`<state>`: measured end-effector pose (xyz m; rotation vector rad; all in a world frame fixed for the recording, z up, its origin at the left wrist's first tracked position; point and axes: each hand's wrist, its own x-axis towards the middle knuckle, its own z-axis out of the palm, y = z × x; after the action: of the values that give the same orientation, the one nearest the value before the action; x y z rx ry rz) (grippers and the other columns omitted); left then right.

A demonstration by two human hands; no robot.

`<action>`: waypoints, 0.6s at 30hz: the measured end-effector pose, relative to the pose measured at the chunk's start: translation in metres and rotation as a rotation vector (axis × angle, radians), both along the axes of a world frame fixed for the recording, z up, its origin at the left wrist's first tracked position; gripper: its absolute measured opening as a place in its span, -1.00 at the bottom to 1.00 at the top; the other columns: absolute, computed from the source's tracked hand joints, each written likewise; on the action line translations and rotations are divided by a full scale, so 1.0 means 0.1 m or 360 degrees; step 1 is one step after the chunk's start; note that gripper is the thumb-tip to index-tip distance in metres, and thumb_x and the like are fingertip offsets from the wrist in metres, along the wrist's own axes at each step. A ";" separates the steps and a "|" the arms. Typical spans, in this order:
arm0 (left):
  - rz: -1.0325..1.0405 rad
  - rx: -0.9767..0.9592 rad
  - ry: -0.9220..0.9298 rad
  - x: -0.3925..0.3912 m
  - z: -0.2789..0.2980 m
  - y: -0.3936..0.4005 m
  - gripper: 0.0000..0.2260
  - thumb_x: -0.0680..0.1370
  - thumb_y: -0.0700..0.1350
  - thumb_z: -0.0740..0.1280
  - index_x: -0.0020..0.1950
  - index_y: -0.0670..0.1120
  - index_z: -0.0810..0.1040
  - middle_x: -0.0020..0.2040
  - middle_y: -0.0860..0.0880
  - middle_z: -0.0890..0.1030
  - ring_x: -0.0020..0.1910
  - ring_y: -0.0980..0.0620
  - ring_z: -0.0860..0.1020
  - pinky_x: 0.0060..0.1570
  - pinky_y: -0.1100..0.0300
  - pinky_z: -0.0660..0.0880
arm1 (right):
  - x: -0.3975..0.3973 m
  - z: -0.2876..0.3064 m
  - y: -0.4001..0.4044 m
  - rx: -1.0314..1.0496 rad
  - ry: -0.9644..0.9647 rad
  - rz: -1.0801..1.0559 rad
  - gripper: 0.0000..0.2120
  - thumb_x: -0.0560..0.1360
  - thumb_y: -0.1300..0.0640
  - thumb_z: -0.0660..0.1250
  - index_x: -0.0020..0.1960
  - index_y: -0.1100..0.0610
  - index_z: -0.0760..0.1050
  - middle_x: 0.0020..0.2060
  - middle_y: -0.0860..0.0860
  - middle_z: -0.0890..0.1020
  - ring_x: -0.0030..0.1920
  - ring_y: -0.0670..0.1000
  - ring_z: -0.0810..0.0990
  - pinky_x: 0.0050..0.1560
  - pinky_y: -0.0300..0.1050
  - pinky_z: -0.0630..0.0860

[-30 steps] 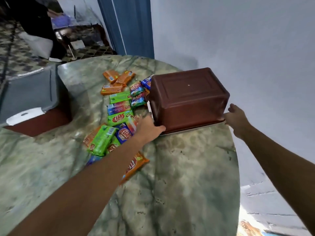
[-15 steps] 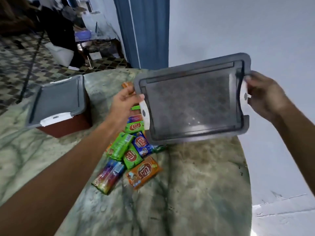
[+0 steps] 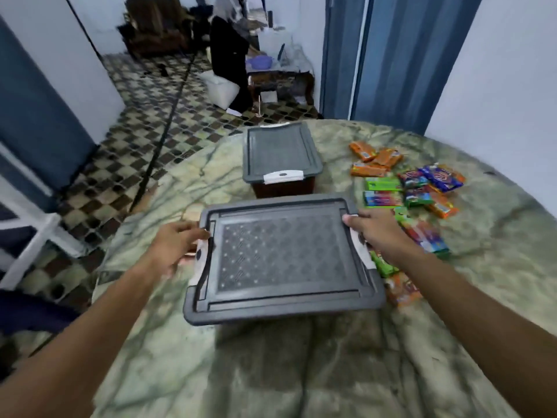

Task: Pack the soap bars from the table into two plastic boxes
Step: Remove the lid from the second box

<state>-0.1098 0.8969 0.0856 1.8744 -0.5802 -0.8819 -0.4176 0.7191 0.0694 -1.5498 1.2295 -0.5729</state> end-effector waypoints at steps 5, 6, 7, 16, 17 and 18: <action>0.0041 0.0128 0.0106 0.61 -0.29 0.92 -0.97 0.47 -0.30 0.38 -0.16 -0.25 0.61 -0.30 -0.15 0.45 -0.44 0.00 0.40 -0.52 0.24 0.39 | 0.69 -0.28 0.63 0.0044 0.0095 0.0101 -0.65 0.52 0.15 0.36 -0.39 0.17 0.35 -0.60 0.04 0.32 -0.70 -0.14 0.23 -0.64 -0.34 0.12; 0.0056 0.0144 0.0110 0.64 -0.34 1.02 -0.96 0.48 -0.29 0.38 -0.16 -0.24 0.61 -0.32 -0.13 0.45 -0.44 0.00 0.41 -0.52 0.25 0.38 | 0.74 -0.31 0.72 0.0068 0.0107 0.0117 -0.64 0.53 0.16 0.35 -0.40 0.16 0.34 -0.61 0.03 0.32 -0.70 -0.14 0.23 -0.64 -0.34 0.13; 0.0066 0.0171 0.0109 0.66 -0.38 1.11 -0.96 0.48 -0.27 0.40 -0.13 -0.24 0.61 -0.31 -0.13 0.48 -0.43 0.00 0.43 -0.52 0.26 0.40 | 0.78 -0.36 0.81 0.0064 0.0146 0.0143 -0.62 0.53 0.16 0.35 -0.42 0.15 0.34 -0.63 0.00 0.33 -0.68 -0.13 0.26 -0.61 -0.32 0.16; 0.0151 0.0157 -0.0075 0.55 -0.42 1.36 -0.59 0.33 -0.15 0.58 0.08 -0.12 0.49 -0.10 -0.14 0.60 -0.25 -0.04 0.59 -0.49 0.20 0.52 | 0.72 -0.32 1.08 -0.0446 0.0667 0.0153 -0.62 0.33 -0.10 0.54 -0.12 0.09 0.43 -0.30 0.00 0.56 -0.27 0.05 0.57 -0.23 0.00 0.56; 0.0125 0.0188 -0.0144 0.54 -0.41 1.35 -0.60 0.32 -0.14 0.59 0.05 -0.12 0.49 -0.11 -0.14 0.60 -0.26 -0.05 0.59 -0.50 0.20 0.51 | 0.71 -0.32 1.09 -0.0450 0.0698 0.0175 -0.65 0.32 -0.06 0.55 -0.17 0.11 0.45 -0.33 0.02 0.55 -0.29 0.06 0.57 -0.26 0.04 0.57; 0.0096 0.0203 -0.0185 0.55 -0.42 1.35 -0.61 0.32 -0.15 0.59 0.05 -0.13 0.50 -0.12 -0.15 0.61 -0.28 -0.05 0.59 -0.52 0.21 0.50 | 0.70 -0.33 1.10 -0.0461 0.0702 0.0187 -0.67 0.33 -0.03 0.55 -0.24 0.14 0.46 -0.37 0.04 0.55 -0.33 0.09 0.57 -0.28 0.07 0.59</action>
<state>-0.0553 1.0315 0.0438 2.0585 -0.5454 -0.7908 -0.3474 0.8294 0.0366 -2.0556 1.4127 -0.3504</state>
